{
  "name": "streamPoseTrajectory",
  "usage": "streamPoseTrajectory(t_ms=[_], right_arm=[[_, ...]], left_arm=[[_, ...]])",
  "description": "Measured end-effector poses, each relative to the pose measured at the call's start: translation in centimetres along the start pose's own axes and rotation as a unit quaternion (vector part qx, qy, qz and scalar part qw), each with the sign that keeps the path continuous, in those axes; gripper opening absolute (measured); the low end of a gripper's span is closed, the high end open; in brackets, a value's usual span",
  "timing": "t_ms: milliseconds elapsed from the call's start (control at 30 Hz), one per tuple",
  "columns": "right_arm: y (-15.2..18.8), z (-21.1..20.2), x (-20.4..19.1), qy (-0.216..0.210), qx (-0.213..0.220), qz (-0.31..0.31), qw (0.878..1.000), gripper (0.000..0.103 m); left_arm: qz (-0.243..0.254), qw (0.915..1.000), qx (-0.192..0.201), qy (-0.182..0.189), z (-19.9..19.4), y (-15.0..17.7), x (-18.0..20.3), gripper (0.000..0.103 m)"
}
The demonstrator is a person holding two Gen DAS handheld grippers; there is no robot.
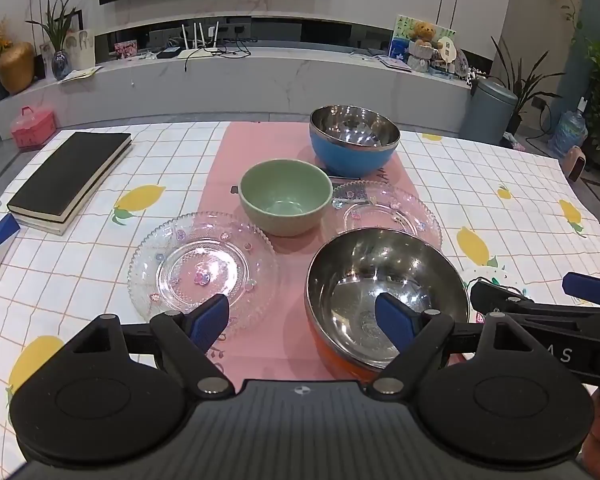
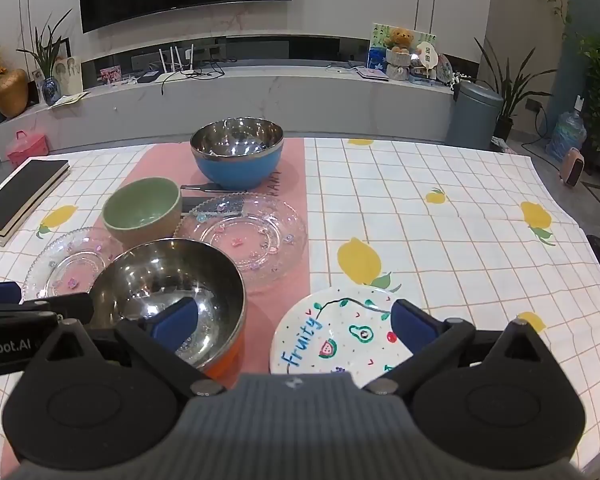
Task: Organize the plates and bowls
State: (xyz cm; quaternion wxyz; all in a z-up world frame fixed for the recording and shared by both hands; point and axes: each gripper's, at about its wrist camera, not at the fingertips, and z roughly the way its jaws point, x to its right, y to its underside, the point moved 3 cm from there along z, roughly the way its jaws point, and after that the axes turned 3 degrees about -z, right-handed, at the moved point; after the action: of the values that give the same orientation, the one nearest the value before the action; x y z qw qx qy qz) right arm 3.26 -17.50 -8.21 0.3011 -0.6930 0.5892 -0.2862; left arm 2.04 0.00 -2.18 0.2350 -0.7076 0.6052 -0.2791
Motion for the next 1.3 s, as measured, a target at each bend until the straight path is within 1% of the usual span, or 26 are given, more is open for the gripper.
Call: streamPoseTrajectory(t_ms=[1300], right_arm=[[0.04,0.01,0.06,-0.002,-0.006,0.002,1.0,0.101]], left_arm=[[0.003,1.0,0.001,0.002,0.02,0.15,0.27,0.097]])
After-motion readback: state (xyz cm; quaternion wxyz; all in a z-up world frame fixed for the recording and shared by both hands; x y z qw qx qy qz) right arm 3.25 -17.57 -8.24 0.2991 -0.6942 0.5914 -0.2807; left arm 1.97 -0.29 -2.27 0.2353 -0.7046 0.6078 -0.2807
